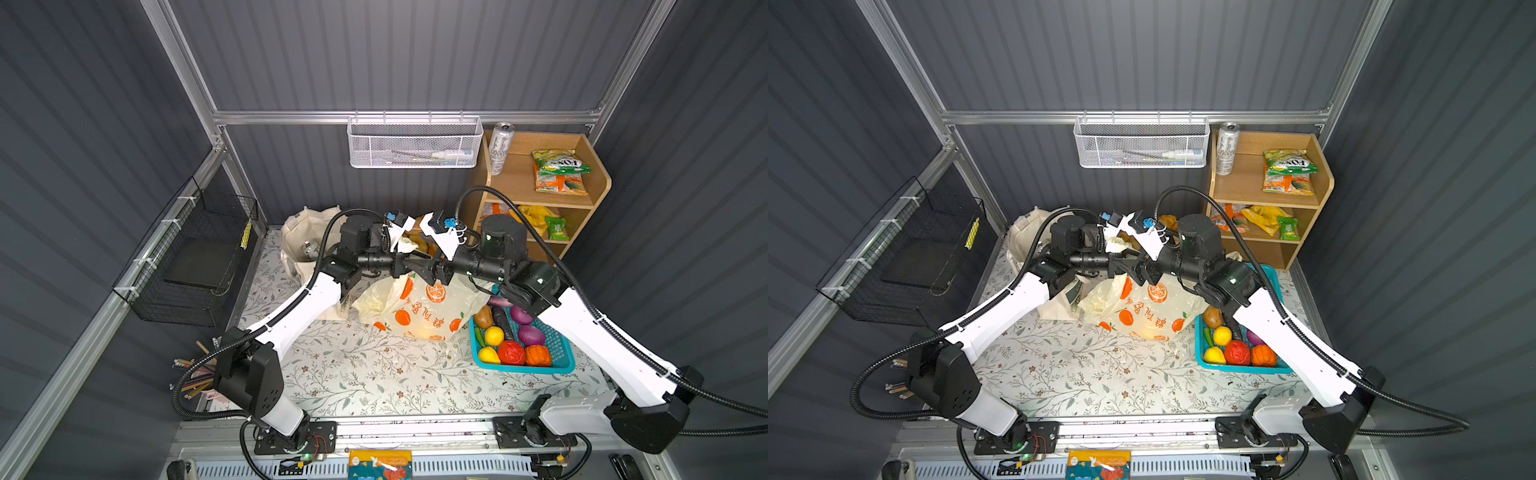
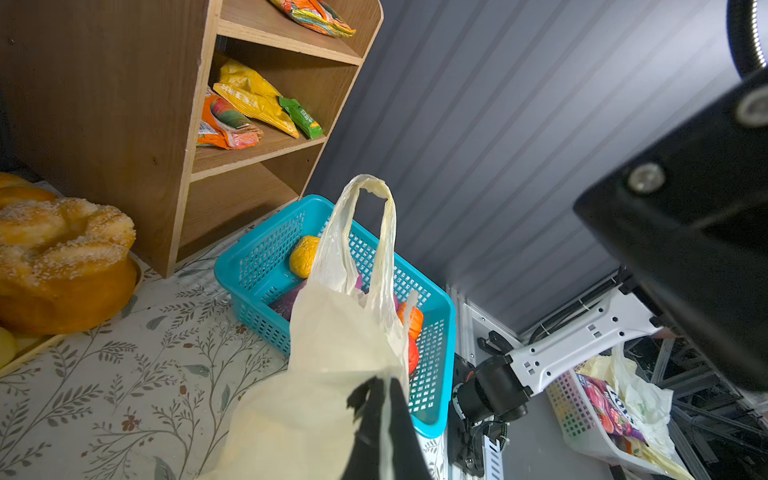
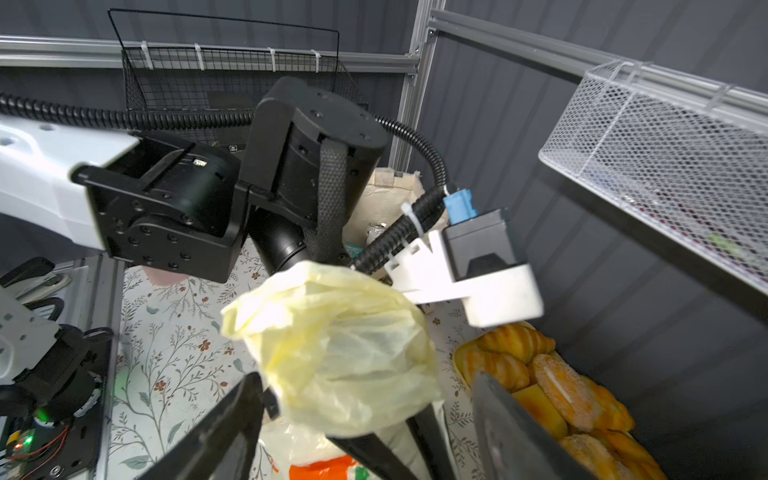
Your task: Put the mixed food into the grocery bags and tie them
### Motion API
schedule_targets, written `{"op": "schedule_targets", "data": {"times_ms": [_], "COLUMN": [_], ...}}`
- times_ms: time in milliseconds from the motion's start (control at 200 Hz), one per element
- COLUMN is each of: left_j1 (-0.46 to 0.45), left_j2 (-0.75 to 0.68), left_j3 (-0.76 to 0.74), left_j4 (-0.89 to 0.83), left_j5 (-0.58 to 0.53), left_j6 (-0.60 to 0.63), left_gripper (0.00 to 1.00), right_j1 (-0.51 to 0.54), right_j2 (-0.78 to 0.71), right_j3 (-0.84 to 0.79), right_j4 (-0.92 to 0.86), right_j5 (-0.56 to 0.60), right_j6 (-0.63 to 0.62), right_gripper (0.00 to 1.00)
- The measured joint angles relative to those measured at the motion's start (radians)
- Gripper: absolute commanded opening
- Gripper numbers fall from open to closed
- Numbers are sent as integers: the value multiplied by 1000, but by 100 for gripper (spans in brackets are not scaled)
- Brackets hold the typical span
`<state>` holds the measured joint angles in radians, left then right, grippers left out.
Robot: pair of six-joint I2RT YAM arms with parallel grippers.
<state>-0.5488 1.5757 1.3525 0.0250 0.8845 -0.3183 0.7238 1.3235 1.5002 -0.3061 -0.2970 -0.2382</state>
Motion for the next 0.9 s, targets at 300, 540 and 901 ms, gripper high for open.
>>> {"op": "schedule_targets", "data": {"times_ms": [300, 540, 901], "left_j1": [0, 0, 32], "left_j2": [5, 6, -289], "left_j3": [1, -1, -126], "left_j4": [-5, -40, -132], "left_j5": [11, -66, -456], "left_j6": [0, 47, 224], "left_gripper": [0, 68, 92], "right_j1": [37, 38, -24], "right_j2": [29, 102, 48], "right_j3": [52, 107, 107], "right_j4": [23, 29, 25], "right_j5": [13, 16, 143], "right_j6": [-31, 13, 195], "right_gripper": [56, 0, 0]}}
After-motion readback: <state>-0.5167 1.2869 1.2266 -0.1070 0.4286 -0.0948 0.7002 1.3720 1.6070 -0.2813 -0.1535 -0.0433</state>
